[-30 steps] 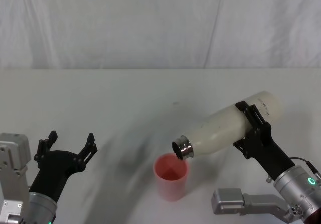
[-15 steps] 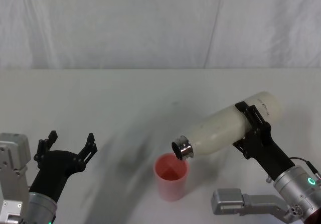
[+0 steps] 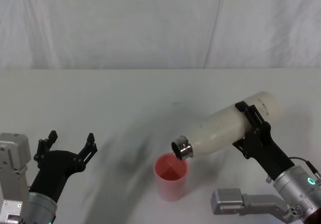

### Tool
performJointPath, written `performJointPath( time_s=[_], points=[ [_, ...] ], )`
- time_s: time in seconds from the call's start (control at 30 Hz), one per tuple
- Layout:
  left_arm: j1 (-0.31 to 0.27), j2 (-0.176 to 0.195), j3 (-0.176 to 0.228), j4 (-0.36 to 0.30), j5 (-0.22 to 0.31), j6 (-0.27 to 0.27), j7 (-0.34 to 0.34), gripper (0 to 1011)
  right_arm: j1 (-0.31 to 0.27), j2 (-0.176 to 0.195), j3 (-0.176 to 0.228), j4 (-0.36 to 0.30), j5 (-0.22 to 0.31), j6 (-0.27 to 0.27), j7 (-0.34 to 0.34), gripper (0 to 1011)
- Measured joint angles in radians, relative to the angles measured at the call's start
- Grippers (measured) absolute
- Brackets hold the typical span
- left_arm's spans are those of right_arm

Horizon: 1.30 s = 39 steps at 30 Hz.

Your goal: Grasp the thermos with one hand and pour water into the cup lid.

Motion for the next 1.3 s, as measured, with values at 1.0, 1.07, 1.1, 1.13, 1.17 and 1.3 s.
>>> performJointPath(
  time_s=[1.0, 1.07, 1.1, 1.13, 1.17, 1.3],
  points=[
    [0.0, 0.0, 0.0, 0.0, 0.0, 0.0, 0.0, 1001, -0.029, -0.039, 0.073, -0.023, 0.204, -0.079, 0.059, 953],
    [0.0, 0.0, 0.0, 0.0, 0.0, 0.0, 0.0, 1001, -0.038, -0.049, 0.091, -0.031, 0.254, -0.095, 0.078, 953],
    [0.0, 0.0, 0.0, 0.0, 0.0, 0.0, 0.0, 1001, -0.041, -0.053, 0.099, -0.035, 0.274, -0.102, 0.086, 953],
    [0.0, 0.0, 0.0, 0.0, 0.0, 0.0, 0.0, 1001, -0.046, -0.059, 0.114, -0.04, 0.31, -0.112, 0.101, 953],
    [0.0, 0.0, 0.0, 0.0, 0.0, 0.0, 0.0, 1001, -0.049, -0.063, 0.121, -0.042, 0.33, -0.118, 0.11, 953],
    [0.0, 0.0, 0.0, 0.0, 0.0, 0.0, 0.0, 1001, -0.064, -0.085, 0.159, -0.055, 0.436, -0.139, 0.163, 953]
  ],
)
